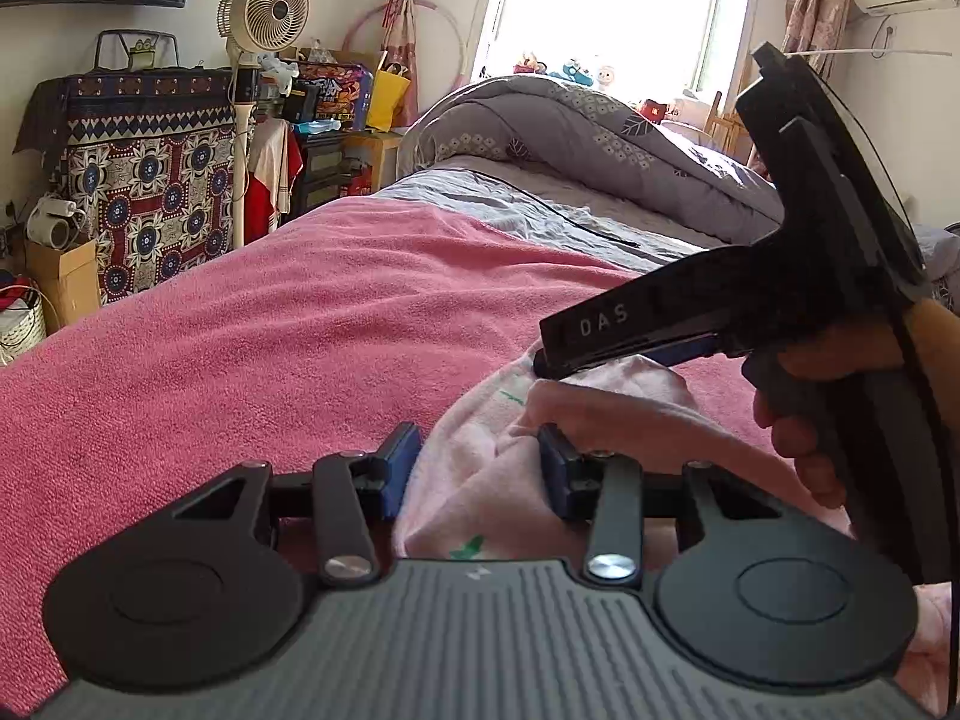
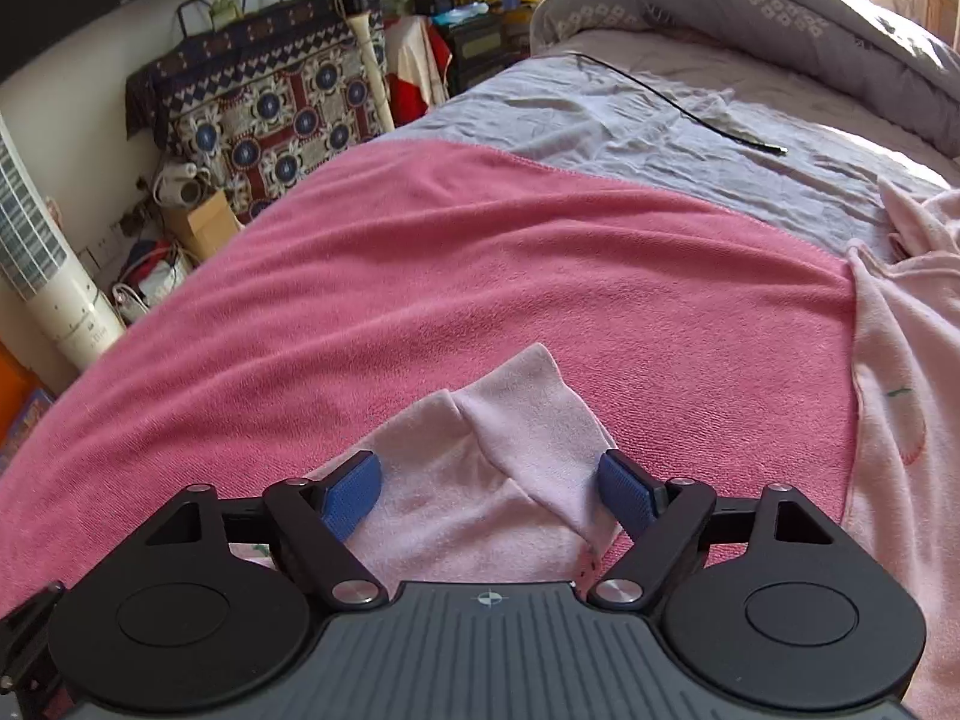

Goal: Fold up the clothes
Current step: 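Lift the sleeve with the left gripper while the right gripper grasps the cuff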

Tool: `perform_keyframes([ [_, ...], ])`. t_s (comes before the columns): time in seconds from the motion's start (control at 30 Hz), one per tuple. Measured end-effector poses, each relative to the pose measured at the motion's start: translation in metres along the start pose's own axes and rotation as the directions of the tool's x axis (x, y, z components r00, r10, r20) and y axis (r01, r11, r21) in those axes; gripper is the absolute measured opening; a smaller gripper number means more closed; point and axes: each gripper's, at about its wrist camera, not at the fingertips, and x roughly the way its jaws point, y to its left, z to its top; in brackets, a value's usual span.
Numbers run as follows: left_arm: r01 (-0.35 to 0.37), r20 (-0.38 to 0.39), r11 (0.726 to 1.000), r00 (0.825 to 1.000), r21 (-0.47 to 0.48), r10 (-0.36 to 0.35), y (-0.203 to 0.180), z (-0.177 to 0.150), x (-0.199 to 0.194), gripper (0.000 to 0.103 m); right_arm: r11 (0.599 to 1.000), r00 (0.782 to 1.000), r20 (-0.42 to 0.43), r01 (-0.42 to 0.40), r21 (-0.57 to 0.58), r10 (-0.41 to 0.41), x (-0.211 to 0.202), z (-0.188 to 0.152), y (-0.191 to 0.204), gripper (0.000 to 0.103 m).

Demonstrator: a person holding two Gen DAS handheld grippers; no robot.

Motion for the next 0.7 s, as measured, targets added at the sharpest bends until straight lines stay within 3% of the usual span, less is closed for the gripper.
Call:
perform_keyframes([
  [0.1, -0.003, 0.011, 1.0, 1.0, -0.001, 0.003, -0.001, -0.001, -0.002, 0.049, 0.998, 0.997, 0.061, -0.037, -0.053, 0.04, -0.017, -0.009, 0.012, 0.018],
  [0.13, -0.009, 0.036, 1.0, 0.999, -0.013, 0.01, -0.001, -0.002, -0.006, 0.05, 0.997, 0.994, 0.073, -0.08, -0.022, 0.082, -0.024, -0.009, 0.009, 0.014],
  [0.2, -0.043, 0.111, 0.998, 0.993, -0.037, 0.047, -0.002, -0.006, -0.02, 0.053, 0.991, 0.983, 0.125, -0.137, 0.012, 0.134, -0.044, -0.005, 0.004, 0.013],
  [0.27, -0.076, 0.214, 0.996, 0.973, -0.056, 0.087, -0.006, -0.011, -0.041, 0.065, 0.985, 0.969, 0.189, -0.172, 0.036, 0.162, -0.067, -0.001, -0.003, 0.013],
  [0.3, -0.081, 0.265, 0.995, 0.959, -0.061, 0.095, -0.009, -0.014, -0.051, 0.077, 0.981, 0.958, 0.228, -0.188, 0.049, 0.172, -0.082, 0.002, -0.008, 0.013],
  [0.37, -0.019, 0.302, 0.997, 0.952, -0.075, 0.041, -0.013, -0.017, -0.067, 0.082, 0.975, 0.933, 0.307, -0.213, 0.058, 0.186, -0.115, 0.003, -0.019, 0.013],
  [0.47, 0.108, 0.265, 0.989, 0.961, -0.098, -0.079, -0.02, -0.015, -0.078, 0.082, 0.966, 0.879, 0.437, -0.247, 0.071, 0.192, -0.174, -0.007, -0.056, 0.012],
  [0.6, 0.172, 0.238, 0.983, 0.959, -0.06, -0.153, -0.044, -0.019, -0.085, 0.086, 0.964, 0.824, 0.546, -0.244, 0.104, 0.15, -0.249, -0.05, -0.13, 0.013],
  [0.63, 0.185, 0.221, 0.982, 0.96, -0.033, -0.173, -0.055, -0.021, -0.084, 0.086, 0.967, 0.819, 0.561, -0.226, 0.116, 0.124, -0.266, -0.068, -0.15, 0.013],
  [0.7, 0.182, 0.16, 0.982, 0.969, 0.05, -0.188, -0.08, -0.033, -0.082, 0.086, 0.975, 0.832, 0.554, -0.157, 0.157, 0.045, -0.29, -0.107, -0.184, 0.013],
])
